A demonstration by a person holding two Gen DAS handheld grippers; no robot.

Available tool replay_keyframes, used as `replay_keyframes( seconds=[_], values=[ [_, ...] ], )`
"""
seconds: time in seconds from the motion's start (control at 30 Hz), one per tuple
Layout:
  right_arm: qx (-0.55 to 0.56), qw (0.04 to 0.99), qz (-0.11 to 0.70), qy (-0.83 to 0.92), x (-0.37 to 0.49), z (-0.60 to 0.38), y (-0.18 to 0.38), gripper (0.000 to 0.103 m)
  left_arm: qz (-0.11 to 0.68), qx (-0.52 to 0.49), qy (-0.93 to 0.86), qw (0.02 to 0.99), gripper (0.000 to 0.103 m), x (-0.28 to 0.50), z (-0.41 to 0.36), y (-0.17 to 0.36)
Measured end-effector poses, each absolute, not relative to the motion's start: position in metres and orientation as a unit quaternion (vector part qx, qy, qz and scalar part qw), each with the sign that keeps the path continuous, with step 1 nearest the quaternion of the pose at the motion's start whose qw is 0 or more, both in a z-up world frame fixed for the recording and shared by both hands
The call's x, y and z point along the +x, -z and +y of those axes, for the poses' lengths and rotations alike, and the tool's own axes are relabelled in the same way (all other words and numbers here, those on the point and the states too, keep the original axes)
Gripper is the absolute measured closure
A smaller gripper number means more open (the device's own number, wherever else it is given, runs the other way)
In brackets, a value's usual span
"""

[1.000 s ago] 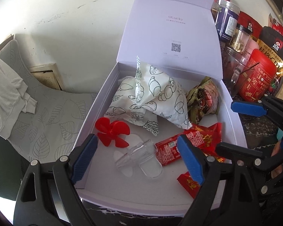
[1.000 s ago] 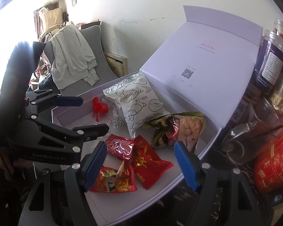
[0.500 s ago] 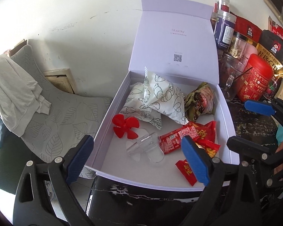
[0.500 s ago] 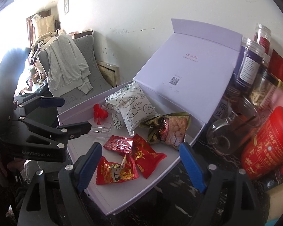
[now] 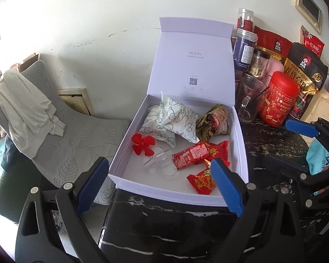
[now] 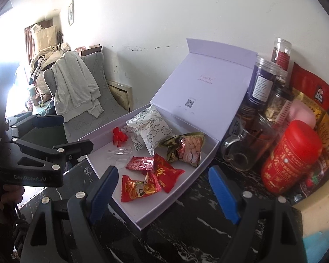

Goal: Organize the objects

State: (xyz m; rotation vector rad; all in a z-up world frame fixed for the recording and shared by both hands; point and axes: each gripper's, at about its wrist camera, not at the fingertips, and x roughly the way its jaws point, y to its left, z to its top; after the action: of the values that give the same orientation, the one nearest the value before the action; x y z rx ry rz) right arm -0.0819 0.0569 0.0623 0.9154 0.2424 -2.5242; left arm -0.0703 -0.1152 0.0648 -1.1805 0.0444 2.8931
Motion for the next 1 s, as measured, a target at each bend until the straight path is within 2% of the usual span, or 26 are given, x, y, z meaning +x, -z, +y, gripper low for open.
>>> replay_keyframes(
  seconds=[0.37,1.0],
  values=[
    [0.327,0.212,0.076,0.918,-0.038,0.082,-0.08,0.018,0.017,-0.356,-0.934,-0.014,0.009,-0.023,-0.098,-0.091],
    [0.318,0.214,0.072,0.921,0.015,0.112,-0.082,0.018,0.012,-0.369,-0.928,-0.059,0.009,0.027,-0.077,-0.074]
  ],
)
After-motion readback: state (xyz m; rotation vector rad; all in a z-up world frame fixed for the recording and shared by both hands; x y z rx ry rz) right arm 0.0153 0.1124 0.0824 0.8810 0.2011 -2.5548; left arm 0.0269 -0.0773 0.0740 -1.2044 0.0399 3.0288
